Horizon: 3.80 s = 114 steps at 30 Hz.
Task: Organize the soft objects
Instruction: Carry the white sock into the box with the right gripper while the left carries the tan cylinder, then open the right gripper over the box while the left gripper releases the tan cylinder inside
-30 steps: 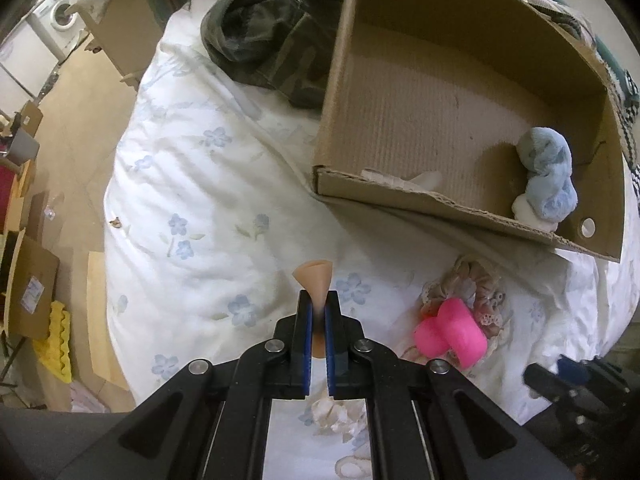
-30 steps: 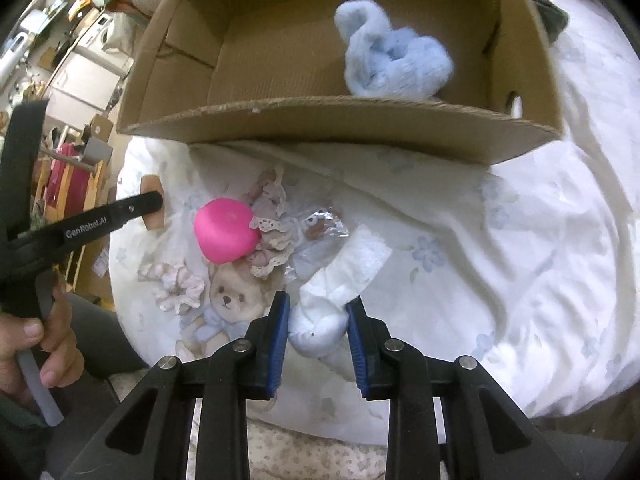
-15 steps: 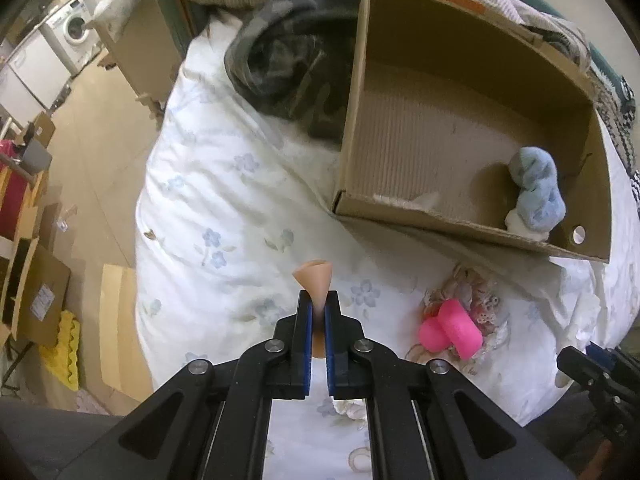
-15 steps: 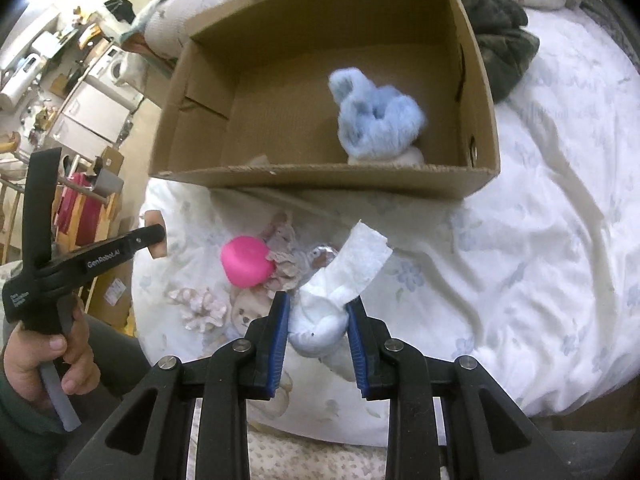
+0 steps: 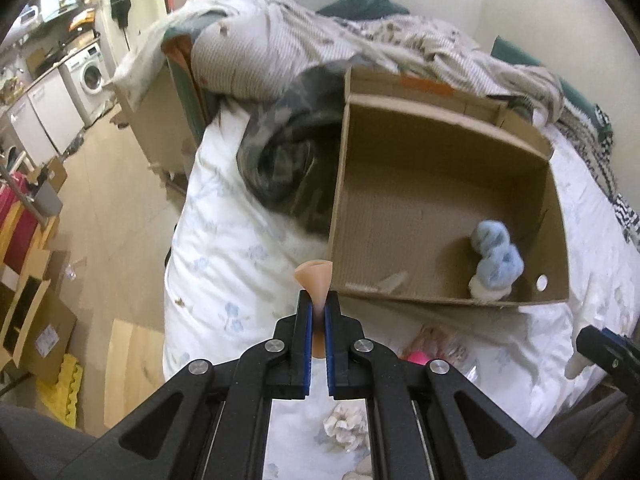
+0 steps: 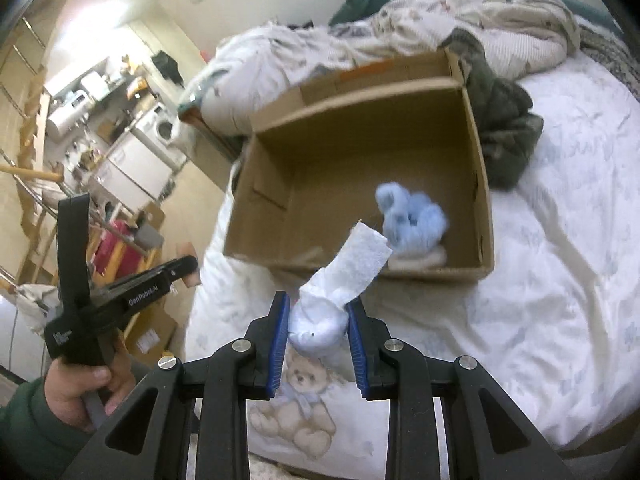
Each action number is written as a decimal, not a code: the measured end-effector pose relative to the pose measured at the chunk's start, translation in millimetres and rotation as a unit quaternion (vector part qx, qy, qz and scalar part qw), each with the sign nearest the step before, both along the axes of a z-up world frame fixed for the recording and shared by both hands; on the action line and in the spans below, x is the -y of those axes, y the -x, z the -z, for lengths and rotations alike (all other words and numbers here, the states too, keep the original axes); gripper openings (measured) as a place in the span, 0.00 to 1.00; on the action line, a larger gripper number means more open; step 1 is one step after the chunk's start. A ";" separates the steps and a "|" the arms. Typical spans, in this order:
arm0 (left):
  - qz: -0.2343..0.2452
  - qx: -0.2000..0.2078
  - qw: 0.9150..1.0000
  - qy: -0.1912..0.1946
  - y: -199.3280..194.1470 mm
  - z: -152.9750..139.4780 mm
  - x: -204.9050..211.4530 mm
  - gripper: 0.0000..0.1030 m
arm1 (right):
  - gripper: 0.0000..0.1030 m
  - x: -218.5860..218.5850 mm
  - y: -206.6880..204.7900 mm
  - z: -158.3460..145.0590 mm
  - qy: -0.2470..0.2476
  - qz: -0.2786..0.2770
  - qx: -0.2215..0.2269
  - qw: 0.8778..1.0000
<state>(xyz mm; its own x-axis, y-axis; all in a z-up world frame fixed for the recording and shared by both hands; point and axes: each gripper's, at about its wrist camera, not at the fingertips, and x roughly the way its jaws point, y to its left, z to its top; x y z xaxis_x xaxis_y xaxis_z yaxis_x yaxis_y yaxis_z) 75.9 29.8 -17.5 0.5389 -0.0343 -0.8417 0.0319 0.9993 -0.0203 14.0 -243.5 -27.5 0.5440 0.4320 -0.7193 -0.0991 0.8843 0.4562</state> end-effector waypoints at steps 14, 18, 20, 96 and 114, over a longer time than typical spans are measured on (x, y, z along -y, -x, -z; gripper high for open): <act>0.039 0.050 0.998 0.023 -17.6 -44.9 20.5 0.05 | 0.29 15.9 -23.9 -32.1 -0.021 0.035 0.038 0.998; 0.056 0.055 0.997 0.027 -30.1 -52.7 30.5 0.05 | 0.29 18.9 -39.5 -36.4 -0.018 0.035 0.037 0.999; 0.063 0.058 0.996 0.024 -36.6 -54.5 35.3 0.05 | 0.29 19.3 -46.5 -37.8 -0.014 0.031 0.036 0.999; 0.087 -0.007 0.996 0.000 -92.2 33.1 83.8 0.64 | 0.38 13.2 -111.8 57.3 0.043 0.042 -0.113 0.992; 0.086 -0.006 0.996 -0.006 -91.5 30.8 84.1 0.64 | 0.79 13.6 -110.3 52.4 0.027 0.057 -0.104 0.993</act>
